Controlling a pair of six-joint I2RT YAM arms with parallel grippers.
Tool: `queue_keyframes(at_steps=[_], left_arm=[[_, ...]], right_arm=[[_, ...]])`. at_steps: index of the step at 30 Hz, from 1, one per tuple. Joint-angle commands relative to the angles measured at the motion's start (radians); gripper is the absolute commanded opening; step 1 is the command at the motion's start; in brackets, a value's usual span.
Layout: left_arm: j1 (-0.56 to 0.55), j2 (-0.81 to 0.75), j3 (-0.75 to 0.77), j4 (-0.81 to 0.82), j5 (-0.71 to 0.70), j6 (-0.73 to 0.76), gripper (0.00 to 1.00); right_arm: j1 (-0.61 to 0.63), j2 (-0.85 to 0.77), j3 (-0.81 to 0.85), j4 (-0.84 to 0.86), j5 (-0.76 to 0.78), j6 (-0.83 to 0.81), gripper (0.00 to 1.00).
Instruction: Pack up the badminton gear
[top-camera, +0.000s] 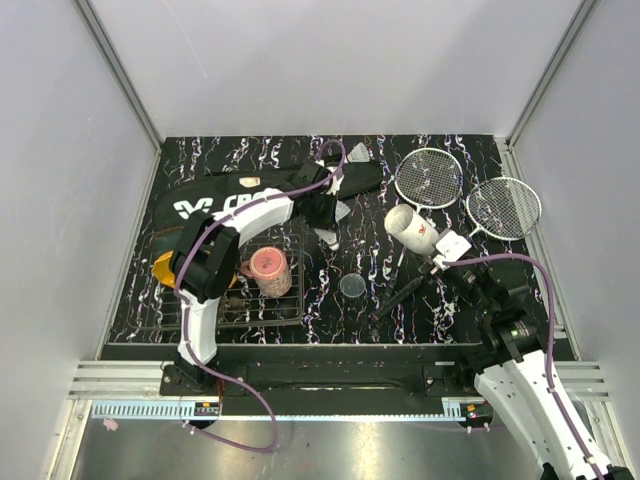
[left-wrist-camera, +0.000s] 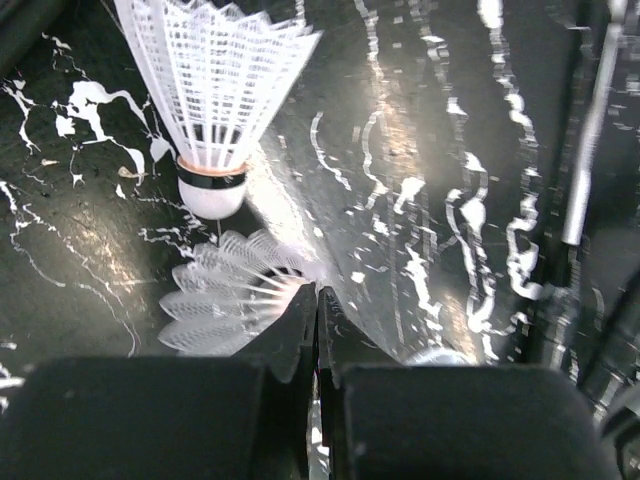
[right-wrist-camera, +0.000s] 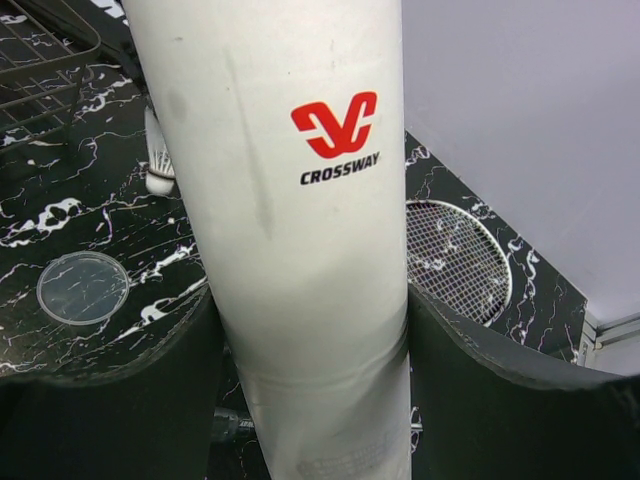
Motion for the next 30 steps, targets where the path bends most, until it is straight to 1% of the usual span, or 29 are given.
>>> queue_keyframes(at_steps=[1, 2, 4, 5, 7, 8, 9, 10, 11, 14, 15, 21, 23, 27, 30], left_arm=[[0.001, -0.231, 0.044, 0.028, 0.074, -0.015, 0.0], [0.001, -0.306, 0.046, 0.03, 0.083, -0.023, 0.0], [0.001, -0.386, 0.04, 0.044, 0.114, -0.029, 0.0], [0.001, -0.461, 0.025, 0.074, 0.126, -0.036, 0.0], [0.001, -0.526, 0.009, 0.116, 0.2, -0.046, 0.0], [0.001, -0.578, -0.006, 0.161, 0.233, -0.058, 0.0], [-0.008, -0.597, -0.011, 0.182, 0.301, -0.061, 0.0], [-0.016, -0.615, -0.015, 0.194, 0.318, -0.063, 0.0], [-0.027, -0.649, -0.018, 0.202, 0.318, -0.047, 0.0], [-0.109, -0.704, -0.035, 0.208, 0.22, 0.029, 0.0], [-0.15, -0.71, -0.038, 0.214, 0.176, 0.04, 0.0], [-0.255, -0.68, -0.022, 0.246, 0.128, 0.049, 0.0], [-0.275, -0.648, 0.007, 0.225, 0.125, 0.052, 0.0], [-0.319, -0.608, 0.026, 0.228, 0.093, 0.048, 0.0], [-0.347, -0.566, 0.052, 0.228, 0.097, 0.029, 0.0]], right_arm=[[0.002, 0.008, 0.006, 0.079, 0.013, 0.01, 0.21], [0.002, 0.008, 0.006, 0.079, 0.013, 0.01, 0.21], [0.002, 0.012, 0.007, 0.078, 0.012, 0.01, 0.21], [0.002, 0.012, 0.006, 0.078, 0.012, 0.01, 0.21], [0.003, 0.015, 0.006, 0.078, 0.01, 0.007, 0.21], [0.002, 0.015, 0.006, 0.078, 0.012, 0.007, 0.2], [0.002, 0.015, 0.007, 0.078, 0.013, 0.005, 0.2], [0.003, 0.015, 0.007, 0.078, 0.015, 0.005, 0.21], [0.002, 0.014, 0.006, 0.078, 0.016, 0.005, 0.2], [0.002, 0.014, 0.009, 0.078, 0.013, 0.008, 0.2], [0.003, 0.014, 0.009, 0.079, 0.01, 0.008, 0.2], [0.002, 0.008, 0.012, 0.076, 0.004, 0.011, 0.2], [0.002, 0.003, 0.012, 0.075, 0.007, 0.011, 0.2], [0.003, -0.002, 0.012, 0.075, 0.004, 0.011, 0.2], [0.002, -0.003, 0.012, 0.076, 0.005, 0.011, 0.2]])
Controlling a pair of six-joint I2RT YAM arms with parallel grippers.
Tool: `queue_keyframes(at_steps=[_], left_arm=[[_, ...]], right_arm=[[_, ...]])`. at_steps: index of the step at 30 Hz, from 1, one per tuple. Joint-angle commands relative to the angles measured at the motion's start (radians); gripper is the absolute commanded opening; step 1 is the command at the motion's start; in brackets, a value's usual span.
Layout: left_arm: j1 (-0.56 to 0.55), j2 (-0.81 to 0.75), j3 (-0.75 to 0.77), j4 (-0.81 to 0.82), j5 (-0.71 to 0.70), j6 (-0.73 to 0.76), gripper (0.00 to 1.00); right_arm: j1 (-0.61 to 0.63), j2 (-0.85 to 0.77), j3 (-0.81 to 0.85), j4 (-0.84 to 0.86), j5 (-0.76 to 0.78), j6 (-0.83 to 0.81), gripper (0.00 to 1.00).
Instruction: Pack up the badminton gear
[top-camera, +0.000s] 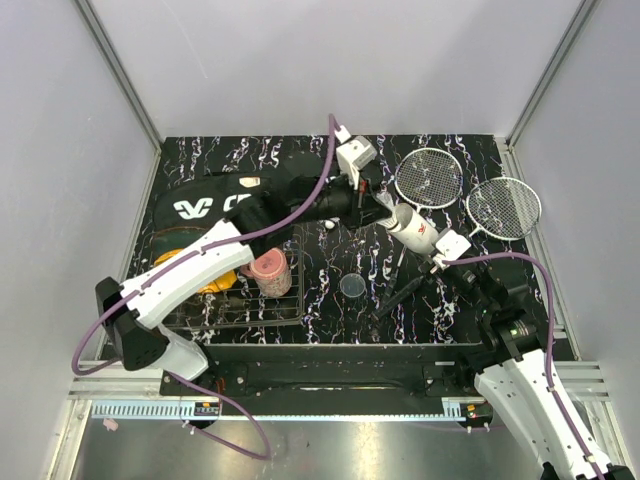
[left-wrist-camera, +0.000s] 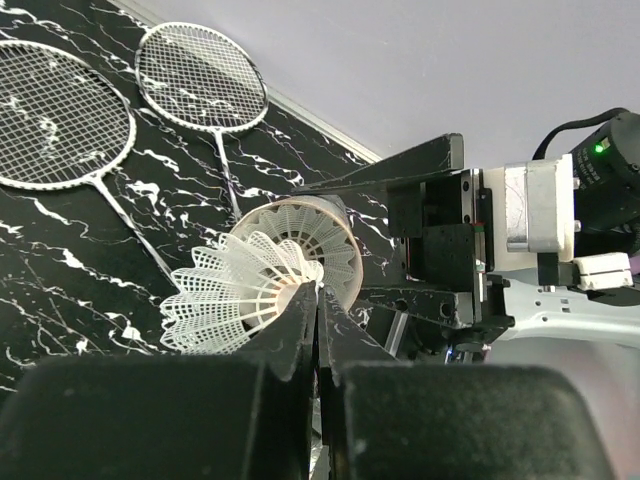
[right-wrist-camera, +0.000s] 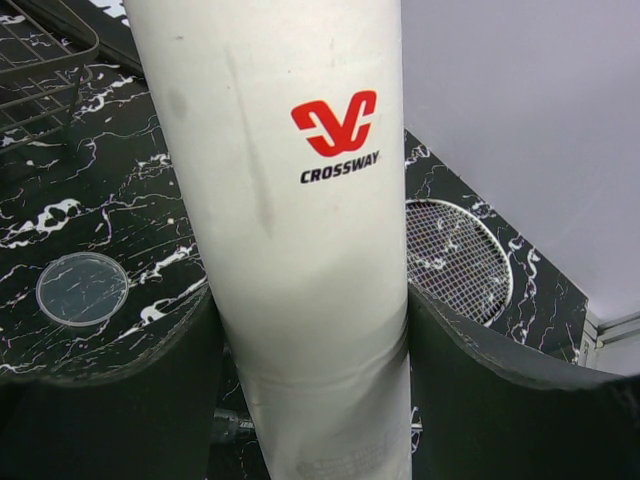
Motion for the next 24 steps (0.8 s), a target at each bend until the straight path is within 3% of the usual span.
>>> queue_keyframes(at_steps=[1, 4, 5, 7, 8, 10, 12, 24], left_arm=[[-0.039, 0.04, 0.077, 0.035, -0.03, -0.011, 0.0], [-0.052, 0.067, 0.077, 0.067, -0.022, -0.056, 0.0], [-0.052, 0.072, 0.076, 0.078, -0.012, -0.07, 0.05], [-0.052, 0.077, 0.068, 0.119, 0.065, -0.102, 0.28], [-0.052, 0.072, 0.048, 0.136, 0.093, -0.11, 0.55], [-0.052, 0.041, 0.01, 0.199, 0.142, -0.129, 0.66], [-0.049, 0.027, -0.021, 0.204, 0.145, -0.131, 0.71], [-0.046, 0.176, 0.089, 0.098, 0.245, -0.162, 0.67]], right_arm=[[0.002, -0.012, 0.012, 0.072, 0.007, 0.01, 0.2], [0.002, -0.014, 0.009, 0.072, 0.005, 0.01, 0.2], [0.003, -0.017, 0.011, 0.073, 0.007, 0.009, 0.19], [0.002, -0.018, 0.009, 0.072, 0.01, 0.009, 0.2], [0.002, -0.018, 0.011, 0.072, 0.01, 0.009, 0.19], [0.002, -0.018, 0.011, 0.072, 0.01, 0.01, 0.2], [0.002, -0.018, 0.009, 0.072, 0.009, 0.01, 0.19], [0.002, -0.017, 0.012, 0.073, 0.001, 0.016, 0.19]])
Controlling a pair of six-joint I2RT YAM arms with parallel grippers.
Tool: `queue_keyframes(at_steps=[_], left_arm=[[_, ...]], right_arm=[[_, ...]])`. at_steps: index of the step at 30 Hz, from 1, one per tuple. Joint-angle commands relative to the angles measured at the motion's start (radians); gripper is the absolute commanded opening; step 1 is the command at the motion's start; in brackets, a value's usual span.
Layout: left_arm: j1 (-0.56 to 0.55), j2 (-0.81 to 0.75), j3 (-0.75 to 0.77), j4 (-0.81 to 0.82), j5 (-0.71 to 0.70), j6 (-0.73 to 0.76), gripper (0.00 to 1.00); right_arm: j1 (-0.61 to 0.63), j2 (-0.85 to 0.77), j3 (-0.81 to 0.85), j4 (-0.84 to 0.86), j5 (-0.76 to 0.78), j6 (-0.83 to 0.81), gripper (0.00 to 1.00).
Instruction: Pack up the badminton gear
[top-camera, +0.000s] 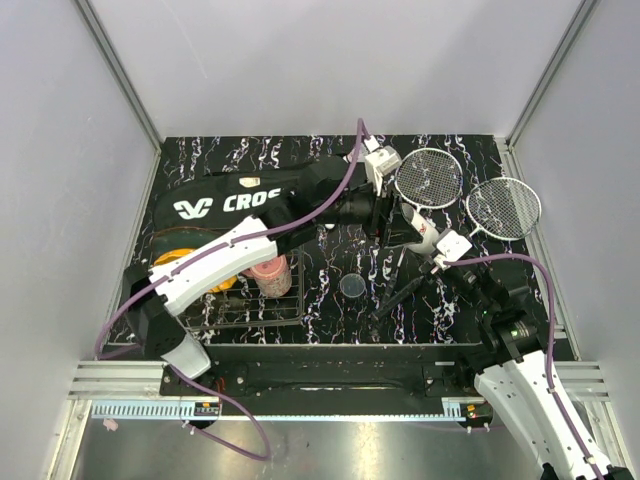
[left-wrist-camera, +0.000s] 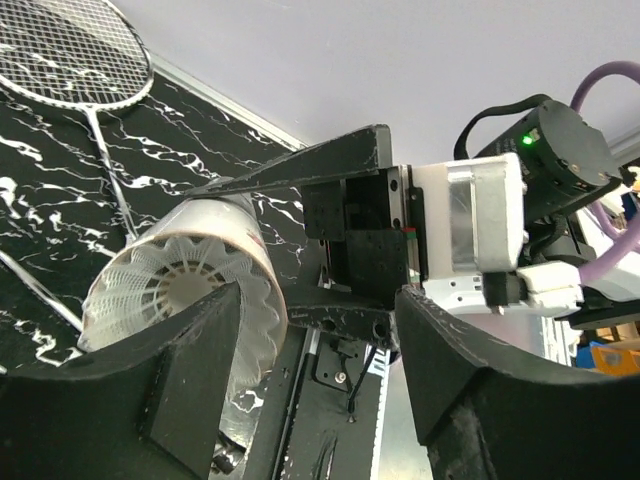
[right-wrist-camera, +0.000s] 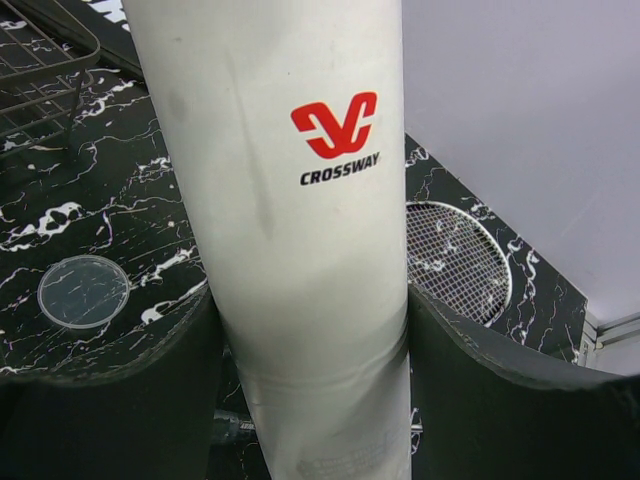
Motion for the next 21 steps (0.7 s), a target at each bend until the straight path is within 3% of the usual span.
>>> queue_keyframes(at_steps=[1, 7, 13, 18, 21], left_arm=[[0.002, 0.071, 0.074, 0.011, 0.093, -0.035, 0.67], [0.059, -0.02, 0.045, 0.008, 0.077, 0.014, 0.75], [0.221, -0.208, -0.067, 0.071, 0.063, 0.026, 0.85], [0.321, -0.141, -0.037, -0.095, -0.159, 0.06, 0.85], [0.329, 0.034, 0.144, -0.347, -0.333, 0.133, 0.81]], right_arm=[[0.002, -0.007, 0.014, 0.073, 0.002, 0.01, 0.18], [0.003, -0.009, 0.011, 0.07, 0.004, 0.01, 0.18], [0.003, -0.006, 0.007, 0.076, 0.001, 0.014, 0.18], [0.002, -0.004, 0.009, 0.081, 0.001, 0.017, 0.18], [0.003, -0.009, 0.007, 0.078, 0.001, 0.017, 0.18]])
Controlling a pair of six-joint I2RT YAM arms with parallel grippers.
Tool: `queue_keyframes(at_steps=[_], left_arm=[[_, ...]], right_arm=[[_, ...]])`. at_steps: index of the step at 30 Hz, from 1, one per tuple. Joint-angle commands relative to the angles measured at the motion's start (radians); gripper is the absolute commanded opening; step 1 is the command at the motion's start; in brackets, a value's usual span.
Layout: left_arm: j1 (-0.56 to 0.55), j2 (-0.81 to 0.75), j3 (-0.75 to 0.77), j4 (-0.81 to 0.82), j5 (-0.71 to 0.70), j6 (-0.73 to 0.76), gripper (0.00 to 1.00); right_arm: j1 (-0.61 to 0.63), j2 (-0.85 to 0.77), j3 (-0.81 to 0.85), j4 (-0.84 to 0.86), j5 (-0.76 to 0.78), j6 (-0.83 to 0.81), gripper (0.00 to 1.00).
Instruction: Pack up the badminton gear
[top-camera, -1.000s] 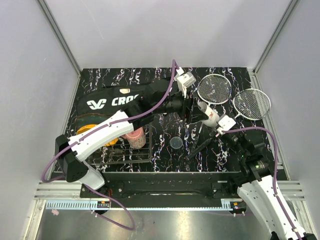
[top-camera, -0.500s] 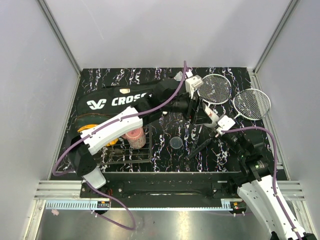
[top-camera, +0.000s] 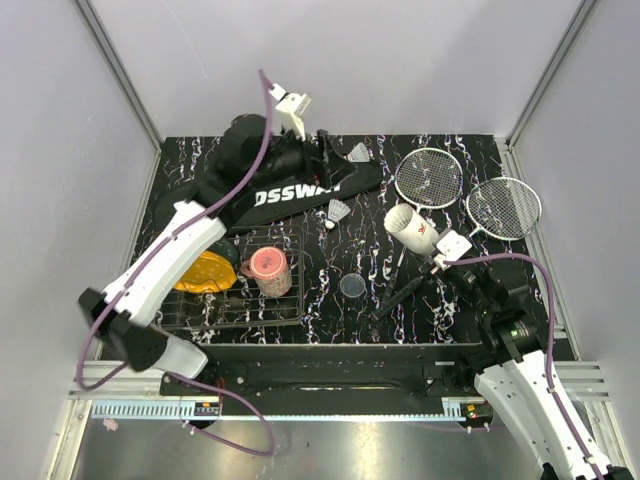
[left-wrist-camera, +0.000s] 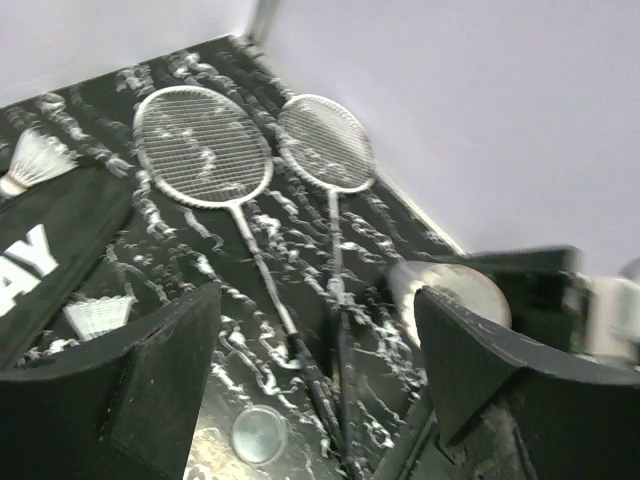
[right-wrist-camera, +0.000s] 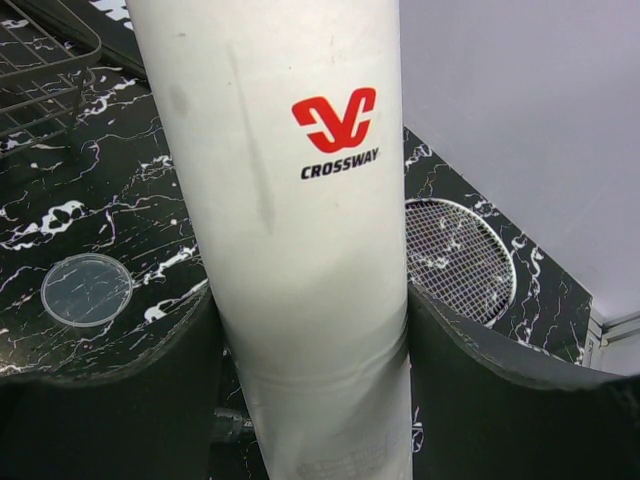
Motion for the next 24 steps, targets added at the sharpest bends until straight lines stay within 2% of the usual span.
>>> queue_keyframes(at_steps=[1, 5, 11, 16, 21, 24], left_arm=[[0.008, 0.254, 0.195, -0.31, -0.279, 0.112, 0.8], [0.012, 0.497, 0.381, -0.439, -0.527, 0.101, 0.76], [0.01, 0.748, 0.55, -0.446, -0.633, 0.074, 0.73], [0.012, 0.897, 0.674, -0.455, -0.571, 0.146, 0.73], [0.013, 0.943, 0.66, -0.441, -0.511, 0.215, 0.83], [0.012, 0.923, 0.598, -0.42, -0.471, 0.232, 0.83]], right_arm=[[0.002, -0.009, 0.009, 0.079, 0.002, 0.01, 0.18], [0.002, -0.011, 0.011, 0.077, 0.002, 0.011, 0.18], [0.002, -0.012, 0.009, 0.076, 0.001, 0.014, 0.18], [0.002, -0.017, 0.008, 0.073, 0.001, 0.016, 0.18], [0.002, -0.017, 0.006, 0.08, -0.002, 0.016, 0.18], [0.002, -0.018, 0.003, 0.085, -0.002, 0.016, 0.18]])
